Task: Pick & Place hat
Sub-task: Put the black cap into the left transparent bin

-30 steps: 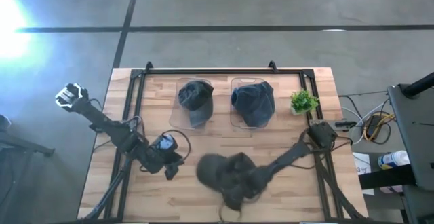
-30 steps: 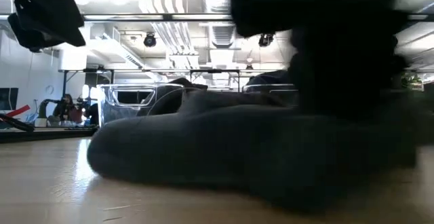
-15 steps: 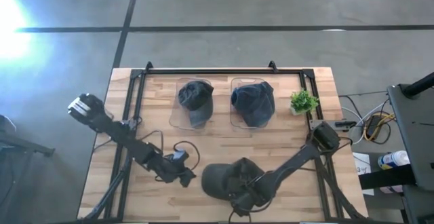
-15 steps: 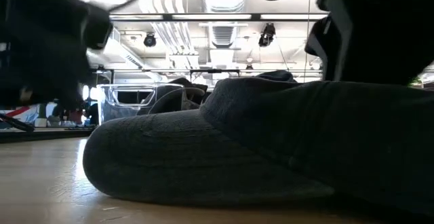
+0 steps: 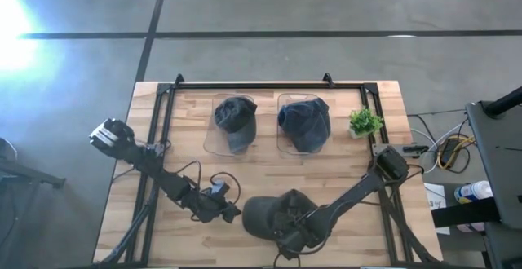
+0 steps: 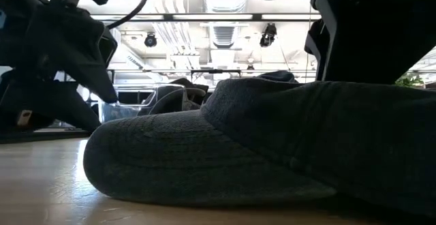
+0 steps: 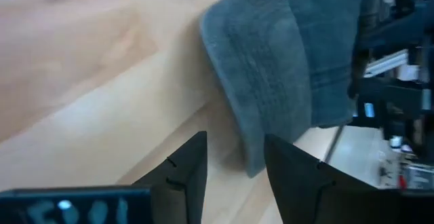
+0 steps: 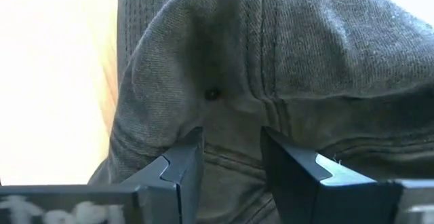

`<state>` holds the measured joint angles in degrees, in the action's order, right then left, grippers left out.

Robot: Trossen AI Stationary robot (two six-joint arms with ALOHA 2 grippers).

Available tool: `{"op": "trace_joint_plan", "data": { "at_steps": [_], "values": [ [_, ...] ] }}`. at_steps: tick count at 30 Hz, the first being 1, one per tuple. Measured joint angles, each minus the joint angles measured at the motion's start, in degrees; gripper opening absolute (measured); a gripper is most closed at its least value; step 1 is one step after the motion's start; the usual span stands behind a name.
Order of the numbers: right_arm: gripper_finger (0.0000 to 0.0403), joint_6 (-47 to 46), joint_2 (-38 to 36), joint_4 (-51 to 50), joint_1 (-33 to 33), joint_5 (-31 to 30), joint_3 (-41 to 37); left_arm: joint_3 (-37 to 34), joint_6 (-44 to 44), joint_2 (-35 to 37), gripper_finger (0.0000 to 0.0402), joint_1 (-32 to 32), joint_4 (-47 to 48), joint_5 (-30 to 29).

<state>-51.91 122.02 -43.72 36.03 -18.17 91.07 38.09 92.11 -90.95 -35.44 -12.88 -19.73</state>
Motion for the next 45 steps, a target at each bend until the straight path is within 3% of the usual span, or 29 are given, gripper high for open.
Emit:
{"op": "trace_joint_plan", "data": {
  "at_steps": [5,18,32,41,45],
  "values": [
    [0.0141,0.0,0.0,0.5,0.0,0.0,0.0,-0.8,0.0,-2.0,0.0157,0.0,-4.4,-0.3],
    [0.0141,2.1,0.0,2.3,-0.2,0.2,0.0,0.5,-5.6,-11.1,0.0158,0.2,-17.9,-3.3],
    [0.0141,7.0,0.0,3.8,-2.5,0.7,0.0,1.3,-22.3,-13.9,0.0158,0.8,-35.9,-4.2],
    [0.0141,9.7,-0.1,7.1,-3.7,0.0,0.3,4.1,-27.1,-14.1,0.0153,2.2,-36.1,-4.1],
    [0.0141,9.1,-1.8,5.0,-3.3,-0.1,0.3,3.9,-27.1,-13.9,0.0114,2.2,-35.8,-3.0]
  ]
}}
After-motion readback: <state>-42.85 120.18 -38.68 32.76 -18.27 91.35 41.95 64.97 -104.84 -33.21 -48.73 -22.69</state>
